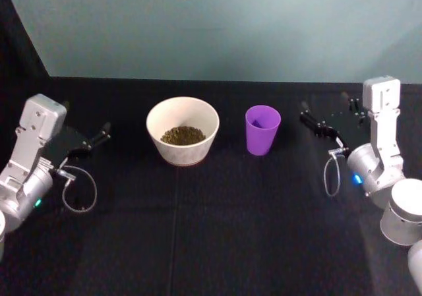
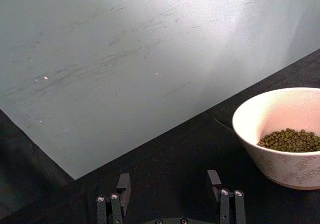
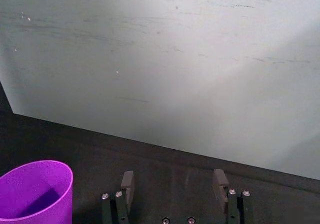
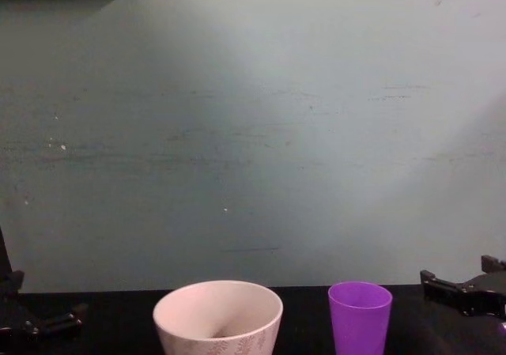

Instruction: Pick up the cup and pour the mung beans from the cup into the bowl.

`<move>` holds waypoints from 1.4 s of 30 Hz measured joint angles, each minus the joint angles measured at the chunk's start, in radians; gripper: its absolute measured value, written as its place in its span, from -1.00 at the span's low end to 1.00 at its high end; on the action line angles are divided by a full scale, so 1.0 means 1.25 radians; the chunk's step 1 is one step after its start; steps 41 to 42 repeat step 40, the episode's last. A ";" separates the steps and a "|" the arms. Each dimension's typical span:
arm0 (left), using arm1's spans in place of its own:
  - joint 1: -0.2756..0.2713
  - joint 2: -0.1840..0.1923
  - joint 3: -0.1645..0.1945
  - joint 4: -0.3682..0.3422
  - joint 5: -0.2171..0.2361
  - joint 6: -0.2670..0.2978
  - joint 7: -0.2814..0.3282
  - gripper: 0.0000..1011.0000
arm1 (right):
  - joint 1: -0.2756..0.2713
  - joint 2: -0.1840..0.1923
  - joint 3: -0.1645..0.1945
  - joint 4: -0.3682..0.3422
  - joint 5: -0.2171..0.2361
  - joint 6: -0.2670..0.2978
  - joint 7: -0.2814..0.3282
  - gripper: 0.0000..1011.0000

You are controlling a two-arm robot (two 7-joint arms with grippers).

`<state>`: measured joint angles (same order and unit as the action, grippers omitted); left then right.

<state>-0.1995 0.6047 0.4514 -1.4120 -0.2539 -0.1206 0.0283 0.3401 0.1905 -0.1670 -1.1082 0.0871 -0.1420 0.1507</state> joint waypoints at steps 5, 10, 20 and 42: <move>0.000 0.000 0.000 0.000 0.000 0.000 0.000 0.98 | 0.000 -0.004 0.004 -0.001 -0.006 0.002 0.001 0.98; 0.000 0.000 0.000 0.000 0.000 0.000 0.000 0.98 | 0.000 -0.004 0.003 -0.001 -0.006 0.002 0.001 0.98; 0.000 0.000 0.000 0.000 0.000 0.000 0.000 0.98 | 0.000 -0.003 0.002 -0.002 -0.005 0.002 0.001 0.98; 0.000 0.000 0.000 0.000 0.000 0.000 0.000 0.98 | 0.000 -0.002 0.001 -0.002 -0.004 0.002 0.002 0.98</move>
